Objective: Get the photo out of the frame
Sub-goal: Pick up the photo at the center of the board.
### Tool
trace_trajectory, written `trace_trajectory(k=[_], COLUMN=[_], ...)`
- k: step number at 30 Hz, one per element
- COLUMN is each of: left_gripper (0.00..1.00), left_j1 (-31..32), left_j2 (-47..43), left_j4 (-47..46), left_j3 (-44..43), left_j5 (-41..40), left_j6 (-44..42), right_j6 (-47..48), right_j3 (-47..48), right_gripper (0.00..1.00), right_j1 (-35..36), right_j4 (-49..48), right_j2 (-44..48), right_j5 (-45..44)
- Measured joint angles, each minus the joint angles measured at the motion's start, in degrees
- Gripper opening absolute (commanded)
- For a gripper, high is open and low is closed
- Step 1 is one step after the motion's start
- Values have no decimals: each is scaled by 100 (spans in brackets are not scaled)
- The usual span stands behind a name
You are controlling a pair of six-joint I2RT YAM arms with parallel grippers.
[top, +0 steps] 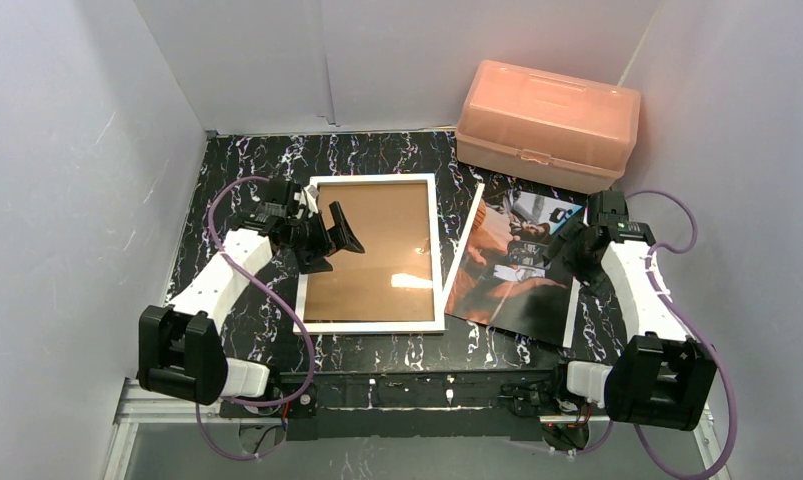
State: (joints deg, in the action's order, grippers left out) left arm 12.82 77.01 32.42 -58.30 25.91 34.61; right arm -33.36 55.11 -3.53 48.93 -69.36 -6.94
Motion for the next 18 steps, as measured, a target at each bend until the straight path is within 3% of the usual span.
trace_trajectory(k=[11,18], left_gripper=[99,98], left_j1=[94,146], left_j2=[-350,-409], left_j4=[-2,-2], left_j3=[179,332], left_j5=[24,33], left_j6=[7,-11], right_j6=[-94,-96], right_j3=[-737,-1340], right_gripper=[98,99], right_j1=[-280,-284], right_j4=[157,-459], right_j2=[339,439], right_j5=[-463,-444])
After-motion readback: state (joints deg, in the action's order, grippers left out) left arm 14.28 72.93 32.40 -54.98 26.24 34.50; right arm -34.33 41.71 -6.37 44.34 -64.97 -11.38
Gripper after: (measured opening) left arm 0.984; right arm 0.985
